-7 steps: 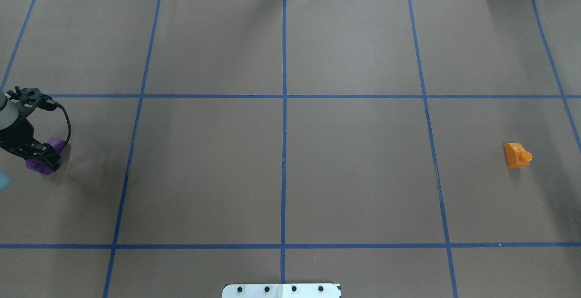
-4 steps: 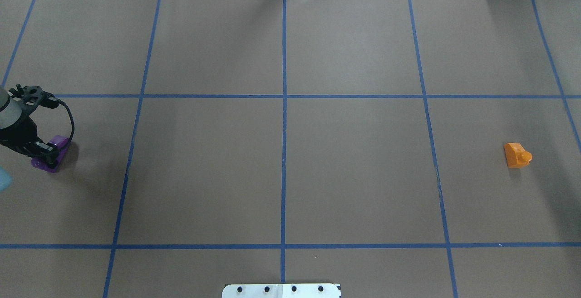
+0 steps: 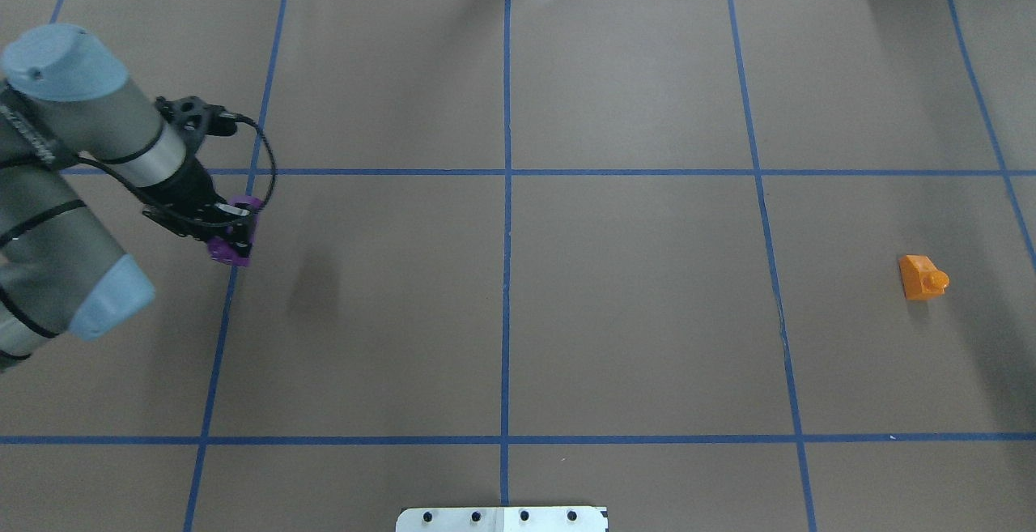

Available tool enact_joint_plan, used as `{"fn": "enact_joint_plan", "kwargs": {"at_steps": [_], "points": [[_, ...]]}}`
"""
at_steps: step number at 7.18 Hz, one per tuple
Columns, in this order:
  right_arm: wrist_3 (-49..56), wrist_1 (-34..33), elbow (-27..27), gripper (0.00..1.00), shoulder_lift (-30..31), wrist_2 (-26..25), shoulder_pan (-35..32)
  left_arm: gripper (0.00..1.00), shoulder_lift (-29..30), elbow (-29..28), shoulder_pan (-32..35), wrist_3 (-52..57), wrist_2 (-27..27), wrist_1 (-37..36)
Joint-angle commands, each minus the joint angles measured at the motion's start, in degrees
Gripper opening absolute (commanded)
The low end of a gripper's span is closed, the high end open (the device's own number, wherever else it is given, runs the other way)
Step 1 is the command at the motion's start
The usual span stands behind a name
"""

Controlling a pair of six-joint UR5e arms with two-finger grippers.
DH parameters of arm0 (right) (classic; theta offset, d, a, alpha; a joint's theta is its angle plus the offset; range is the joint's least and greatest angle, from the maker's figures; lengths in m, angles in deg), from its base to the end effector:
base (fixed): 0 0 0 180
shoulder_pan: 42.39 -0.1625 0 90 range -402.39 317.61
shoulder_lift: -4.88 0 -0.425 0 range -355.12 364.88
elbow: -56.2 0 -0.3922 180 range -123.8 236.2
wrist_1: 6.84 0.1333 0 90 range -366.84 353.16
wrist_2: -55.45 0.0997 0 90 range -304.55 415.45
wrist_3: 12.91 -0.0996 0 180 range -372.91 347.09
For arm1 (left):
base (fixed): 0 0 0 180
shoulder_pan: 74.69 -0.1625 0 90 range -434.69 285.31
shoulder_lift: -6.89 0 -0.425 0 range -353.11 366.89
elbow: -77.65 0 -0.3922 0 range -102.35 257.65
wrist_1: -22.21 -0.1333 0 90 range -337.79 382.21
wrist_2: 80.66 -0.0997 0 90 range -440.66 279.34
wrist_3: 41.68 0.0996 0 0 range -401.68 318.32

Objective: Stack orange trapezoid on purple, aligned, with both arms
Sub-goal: 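Carry the purple block with the left gripper to the table center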

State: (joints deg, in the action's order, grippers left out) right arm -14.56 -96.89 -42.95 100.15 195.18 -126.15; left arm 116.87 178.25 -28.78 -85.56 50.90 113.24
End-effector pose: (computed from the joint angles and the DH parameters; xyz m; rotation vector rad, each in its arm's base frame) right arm 0.0074 -0.4596 0.6167 0.0028 -0.8703 -0.1040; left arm 0.3739 -0.4826 0.3736 -0.1115 0.8744 0.2034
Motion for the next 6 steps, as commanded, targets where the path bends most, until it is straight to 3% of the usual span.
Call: {"fn": "enact_joint_plan", "kwargs": {"at_steps": [1, 3, 5, 6], "points": [[-0.10, 0.23, 0.01, 1.00, 0.00, 1.85, 0.00, 0.00, 14.49, -4.93, -10.02, -17.41, -3.83, -0.69], [-0.10, 0.23, 0.19, 1.00, 0.08, 2.13, 0.00, 0.00, 27.17, -17.74, -15.05, -20.45, -9.73, -0.60], [-0.10, 0.32, 0.10, 1.00, 0.08, 2.13, 0.00, 0.00, 34.65, -25.41, -15.59, -20.80, -10.10, -0.69], [-0.10, 0.32, 0.10, 1.00, 0.08, 2.04, 0.00, 0.00, 35.64, -27.36, -15.94, -21.59, -10.18, -0.60]]}}
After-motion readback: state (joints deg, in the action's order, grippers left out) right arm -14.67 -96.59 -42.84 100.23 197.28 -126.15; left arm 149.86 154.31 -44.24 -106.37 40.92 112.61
